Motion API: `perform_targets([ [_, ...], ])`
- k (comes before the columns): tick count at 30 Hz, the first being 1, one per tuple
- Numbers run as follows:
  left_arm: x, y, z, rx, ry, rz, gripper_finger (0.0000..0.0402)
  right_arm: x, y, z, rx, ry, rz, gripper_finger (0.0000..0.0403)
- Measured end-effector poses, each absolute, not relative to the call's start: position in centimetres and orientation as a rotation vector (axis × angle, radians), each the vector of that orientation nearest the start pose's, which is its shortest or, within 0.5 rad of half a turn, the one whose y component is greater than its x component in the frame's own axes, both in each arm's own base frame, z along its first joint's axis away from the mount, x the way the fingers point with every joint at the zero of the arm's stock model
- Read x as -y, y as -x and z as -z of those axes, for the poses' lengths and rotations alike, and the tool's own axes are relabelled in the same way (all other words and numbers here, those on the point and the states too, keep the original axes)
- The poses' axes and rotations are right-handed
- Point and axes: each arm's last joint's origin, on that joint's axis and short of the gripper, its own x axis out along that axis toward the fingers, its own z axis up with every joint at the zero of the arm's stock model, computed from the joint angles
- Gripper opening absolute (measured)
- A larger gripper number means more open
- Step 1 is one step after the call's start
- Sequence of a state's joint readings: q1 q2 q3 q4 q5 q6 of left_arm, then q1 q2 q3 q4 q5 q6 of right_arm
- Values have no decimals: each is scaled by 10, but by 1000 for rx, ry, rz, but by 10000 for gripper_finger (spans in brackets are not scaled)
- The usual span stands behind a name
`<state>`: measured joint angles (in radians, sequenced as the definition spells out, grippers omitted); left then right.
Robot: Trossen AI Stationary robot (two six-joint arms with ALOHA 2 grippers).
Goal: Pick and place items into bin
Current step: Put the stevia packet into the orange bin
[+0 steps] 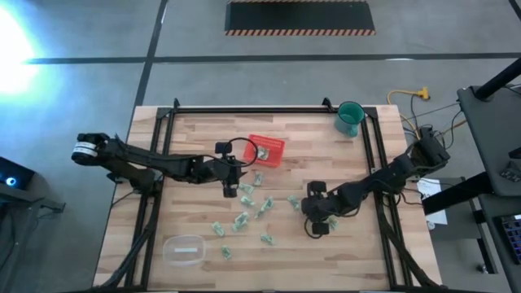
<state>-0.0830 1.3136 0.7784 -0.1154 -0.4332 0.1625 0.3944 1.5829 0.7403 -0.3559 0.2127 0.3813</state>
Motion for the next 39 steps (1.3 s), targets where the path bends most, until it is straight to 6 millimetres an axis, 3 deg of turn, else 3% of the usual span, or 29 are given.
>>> perform_targets([
  [7, 10, -269, -229, -659, -322, -287, 125, -96, -248, -135, -1151, 90, 16, 14],
  [16, 10, -269, -229, -659, -322, -287, 125, -96, -252, -140, -1117, 169, 30, 8],
  [28, 10, -269, -229, -655, -302, -292, 125, -97, -278, -176, -932, 513, 156, 8],
  [34, 13, -269, -229, -651, -290, -289, 125, -76, -307, -200, -753, 673, 296, 8],
  [39, 16, -267, -225, -685, -290, -277, 125, -36, -326, -210, -652, 651, 278, 8],
])
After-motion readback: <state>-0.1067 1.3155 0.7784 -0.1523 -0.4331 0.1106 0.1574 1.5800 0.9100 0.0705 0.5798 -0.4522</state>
